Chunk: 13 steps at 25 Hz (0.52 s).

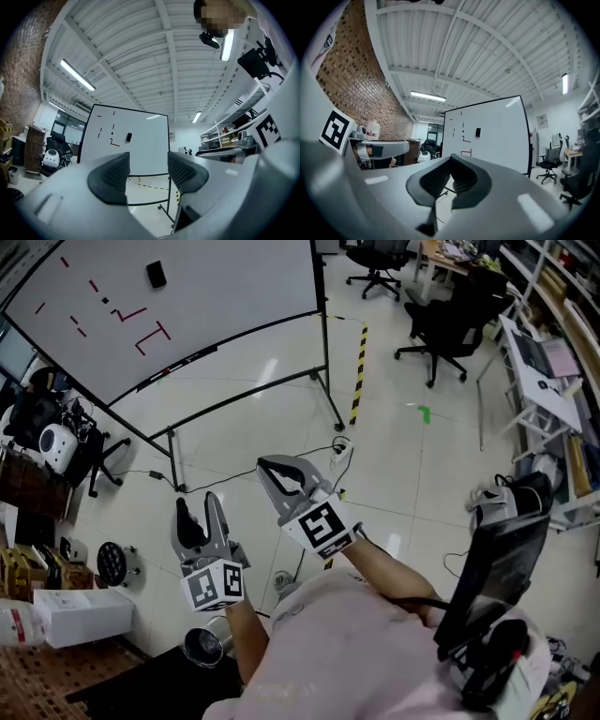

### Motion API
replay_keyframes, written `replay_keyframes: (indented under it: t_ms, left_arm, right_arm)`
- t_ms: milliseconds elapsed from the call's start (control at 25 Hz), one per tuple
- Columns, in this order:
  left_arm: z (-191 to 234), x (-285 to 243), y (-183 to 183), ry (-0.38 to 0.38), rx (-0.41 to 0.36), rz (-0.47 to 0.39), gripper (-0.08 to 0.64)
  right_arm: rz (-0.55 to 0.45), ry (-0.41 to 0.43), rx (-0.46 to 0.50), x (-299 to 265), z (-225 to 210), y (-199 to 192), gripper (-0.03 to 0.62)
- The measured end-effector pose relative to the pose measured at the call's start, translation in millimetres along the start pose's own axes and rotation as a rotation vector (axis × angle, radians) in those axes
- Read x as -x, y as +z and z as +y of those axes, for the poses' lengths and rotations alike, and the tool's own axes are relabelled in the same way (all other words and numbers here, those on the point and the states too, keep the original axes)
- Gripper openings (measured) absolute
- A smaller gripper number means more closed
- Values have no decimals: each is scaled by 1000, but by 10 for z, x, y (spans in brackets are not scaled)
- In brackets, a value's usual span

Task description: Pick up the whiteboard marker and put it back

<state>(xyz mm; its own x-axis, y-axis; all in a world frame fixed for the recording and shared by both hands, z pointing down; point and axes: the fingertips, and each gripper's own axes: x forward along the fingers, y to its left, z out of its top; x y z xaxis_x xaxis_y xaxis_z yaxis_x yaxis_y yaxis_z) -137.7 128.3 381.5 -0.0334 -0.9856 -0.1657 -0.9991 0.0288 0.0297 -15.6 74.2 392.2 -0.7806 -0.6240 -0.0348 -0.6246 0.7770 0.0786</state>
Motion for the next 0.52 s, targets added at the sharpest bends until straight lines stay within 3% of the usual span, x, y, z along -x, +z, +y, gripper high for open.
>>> replay_keyframes:
  t_ms: [520]
  left_arm:
    - [-144,44,-167,-8,5,24,242]
  right_arm:
    - [12,11,4,113,-24,-148,3]
